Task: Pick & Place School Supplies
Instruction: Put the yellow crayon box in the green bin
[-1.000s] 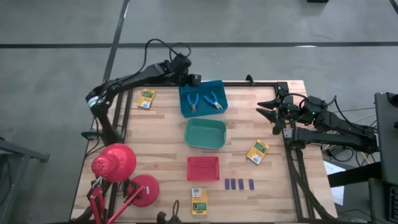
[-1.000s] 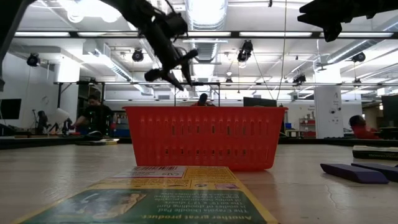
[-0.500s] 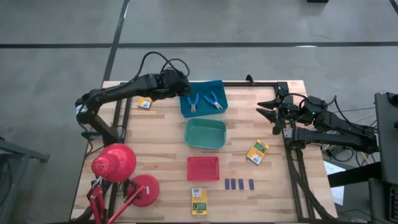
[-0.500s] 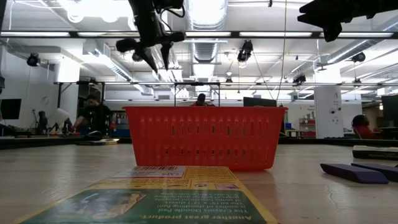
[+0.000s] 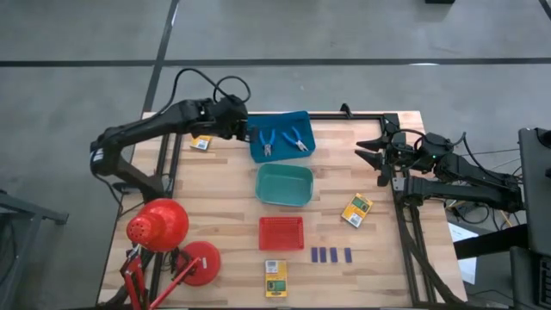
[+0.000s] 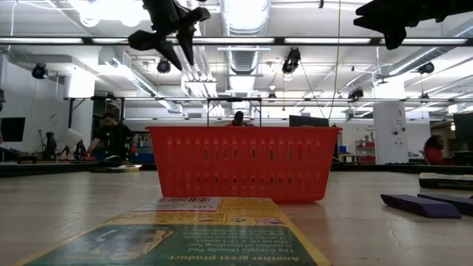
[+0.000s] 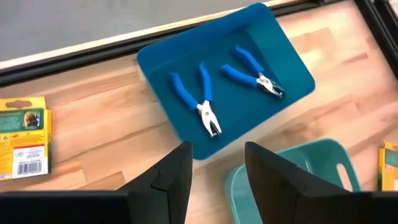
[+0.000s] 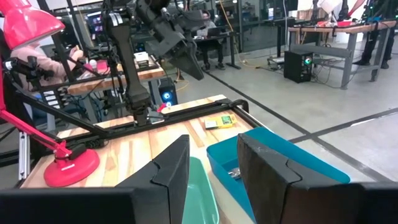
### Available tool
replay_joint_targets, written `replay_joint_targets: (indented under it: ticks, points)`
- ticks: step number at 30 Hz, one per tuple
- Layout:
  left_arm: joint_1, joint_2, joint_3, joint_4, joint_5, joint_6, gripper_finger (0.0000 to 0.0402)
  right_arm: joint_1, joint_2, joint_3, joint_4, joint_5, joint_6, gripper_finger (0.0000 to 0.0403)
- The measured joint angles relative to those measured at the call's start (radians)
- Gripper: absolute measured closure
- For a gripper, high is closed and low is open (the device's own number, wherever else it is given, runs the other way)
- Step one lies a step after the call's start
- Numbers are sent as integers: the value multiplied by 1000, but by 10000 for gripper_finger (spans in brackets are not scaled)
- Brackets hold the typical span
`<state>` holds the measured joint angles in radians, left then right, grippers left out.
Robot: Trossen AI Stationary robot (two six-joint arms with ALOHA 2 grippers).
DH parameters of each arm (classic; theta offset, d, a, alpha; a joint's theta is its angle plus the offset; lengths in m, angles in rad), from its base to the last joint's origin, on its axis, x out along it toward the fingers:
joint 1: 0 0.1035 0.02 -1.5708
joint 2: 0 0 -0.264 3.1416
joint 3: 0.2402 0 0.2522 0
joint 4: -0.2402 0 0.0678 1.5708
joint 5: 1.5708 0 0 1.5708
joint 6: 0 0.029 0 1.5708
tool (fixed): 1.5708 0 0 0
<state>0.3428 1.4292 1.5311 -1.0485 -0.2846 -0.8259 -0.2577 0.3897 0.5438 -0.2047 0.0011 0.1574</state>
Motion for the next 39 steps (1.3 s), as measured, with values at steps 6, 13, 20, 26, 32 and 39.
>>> replay_joint_targets:
  ticks: [6,13,20,26,32,39]
  points:
    - [2,-37,0,-29,49,-10,250,0,0,0,0,0,0,275]
    - [-3,-104,0,-73,67,17,250,0,0,0,0,0,0,275]
    - [-55,-208,-13,-161,89,69,250,0,0,0,0,0,0,275]
    - [-100,-366,-131,-172,154,132,250,0,0,0,0,0,0,275]
    - [-102,-585,-292,-155,272,179,250,0,0,0,0,0,0,275]
    - [-102,-742,-385,-114,276,162,250,0,0,0,0,0,0,275]
